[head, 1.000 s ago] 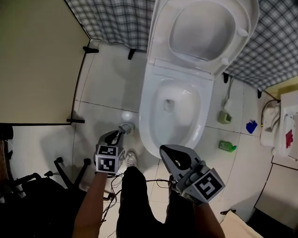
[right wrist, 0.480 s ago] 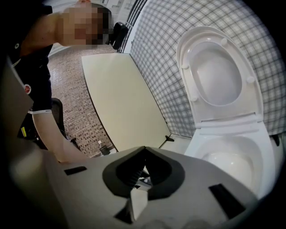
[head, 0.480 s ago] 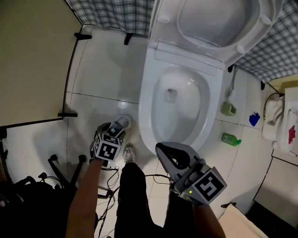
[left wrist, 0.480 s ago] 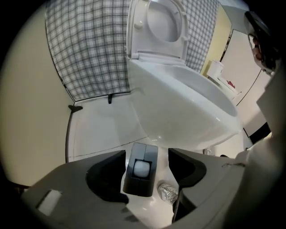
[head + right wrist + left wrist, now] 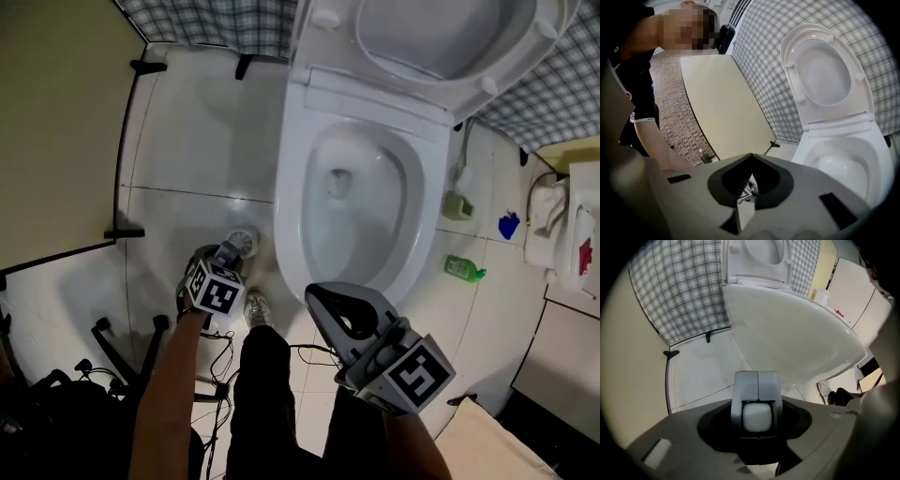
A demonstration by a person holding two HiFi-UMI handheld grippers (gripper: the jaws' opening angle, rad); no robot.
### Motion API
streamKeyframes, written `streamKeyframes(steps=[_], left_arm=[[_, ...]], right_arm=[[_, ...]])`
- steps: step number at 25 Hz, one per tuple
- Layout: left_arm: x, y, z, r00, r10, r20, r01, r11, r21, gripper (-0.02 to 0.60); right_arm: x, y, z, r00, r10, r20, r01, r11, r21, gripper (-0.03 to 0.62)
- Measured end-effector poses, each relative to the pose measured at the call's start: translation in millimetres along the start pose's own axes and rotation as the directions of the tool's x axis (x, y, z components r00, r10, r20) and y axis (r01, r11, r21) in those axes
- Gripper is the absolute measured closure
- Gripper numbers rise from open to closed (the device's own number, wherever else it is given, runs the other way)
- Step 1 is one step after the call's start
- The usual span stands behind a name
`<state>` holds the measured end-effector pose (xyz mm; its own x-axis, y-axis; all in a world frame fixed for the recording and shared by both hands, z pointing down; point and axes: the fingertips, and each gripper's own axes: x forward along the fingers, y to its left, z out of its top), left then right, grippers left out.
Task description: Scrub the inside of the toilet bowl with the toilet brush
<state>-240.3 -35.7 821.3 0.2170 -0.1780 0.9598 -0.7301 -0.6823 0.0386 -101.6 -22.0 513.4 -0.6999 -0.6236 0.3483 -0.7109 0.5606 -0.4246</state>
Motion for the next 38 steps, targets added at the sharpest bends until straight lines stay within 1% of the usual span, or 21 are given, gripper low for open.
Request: streamKeyframes(steps=[2,4,7,11,15,18,21,23,25,29,31,34,36,38], left_arm=[[1,-2,0,1.000,-0.007,-0.024,0.008,1.000,0.023,0.368],[0,-3,-2,0.998,-0.010,-0.057,0.012,1.000,0.029,0.400],[-3,4,-5,0.997,-0.008,-0.079,0.008,1.000,-0.005,0.408],[-16,9,1,0.997,-0.002,-0.071,-0.002,0.999,-0.052,0.408],[-49,7,8,0.997,0.011,-0.074,-0.017,0.996,-0.083,0.410],[-82,11,15,0.997,0.028,-0.068,-0.036,0.993,-0.112,0.408],[-121,16,33,0.998,0.063,-0.007,-0.063,0.990,-0.125,0.409],[-151,20,48,0.995,0.094,0.045,-0.087,0.987,-0.137,0.408],[-182,26,62,0.987,0.134,0.094,-0.119,0.982,-0.147,0.408],[-241,34,91,0.962,0.196,0.188,-0.168,0.974,-0.154,0.408],[-272,34,107,0.946,0.203,0.253,-0.168,0.973,-0.156,0.408],[-318,31,140,0.909,0.204,0.362,-0.160,0.976,-0.149,0.408],[-346,25,157,0.886,0.207,0.415,-0.168,0.977,-0.128,0.408],[-368,15,172,0.867,0.200,0.455,-0.173,0.980,-0.102,0.408]], right_arm=[[0,-1,0,1.000,-0.007,0.006,0.007,1.000,0.005,0.594],[-2,0,1,1.000,-0.009,0.015,0.008,1.000,0.008,0.594],[-4,4,3,1.000,-0.006,0.024,0.006,1.000,0.009,0.594],[-11,6,8,0.999,-0.003,0.033,0.003,1.000,0.010,0.594],[-23,7,15,0.999,0.004,0.040,-0.004,1.000,0.003,0.594],[-33,10,29,0.998,0.015,0.056,-0.015,1.000,-0.011,0.594],[-45,12,48,0.997,0.025,0.079,-0.022,0.999,-0.033,0.594],[-53,13,62,0.995,0.028,0.093,-0.023,0.998,-0.054,0.594],[-61,15,76,0.993,0.030,0.112,-0.021,0.997,-0.077,0.594],[-75,21,104,0.987,0.025,0.156,-0.007,0.993,-0.114,0.594],[-83,23,114,0.985,0.020,0.169,0.001,0.992,-0.124,0.594],[-94,24,127,0.982,0.007,0.190,0.020,0.990,-0.140,0.594],[-103,25,134,0.979,-0.005,0.206,0.035,0.989,-0.144,0.594],[-114,25,140,0.976,-0.019,0.217,0.051,0.988,-0.145,0.594]])
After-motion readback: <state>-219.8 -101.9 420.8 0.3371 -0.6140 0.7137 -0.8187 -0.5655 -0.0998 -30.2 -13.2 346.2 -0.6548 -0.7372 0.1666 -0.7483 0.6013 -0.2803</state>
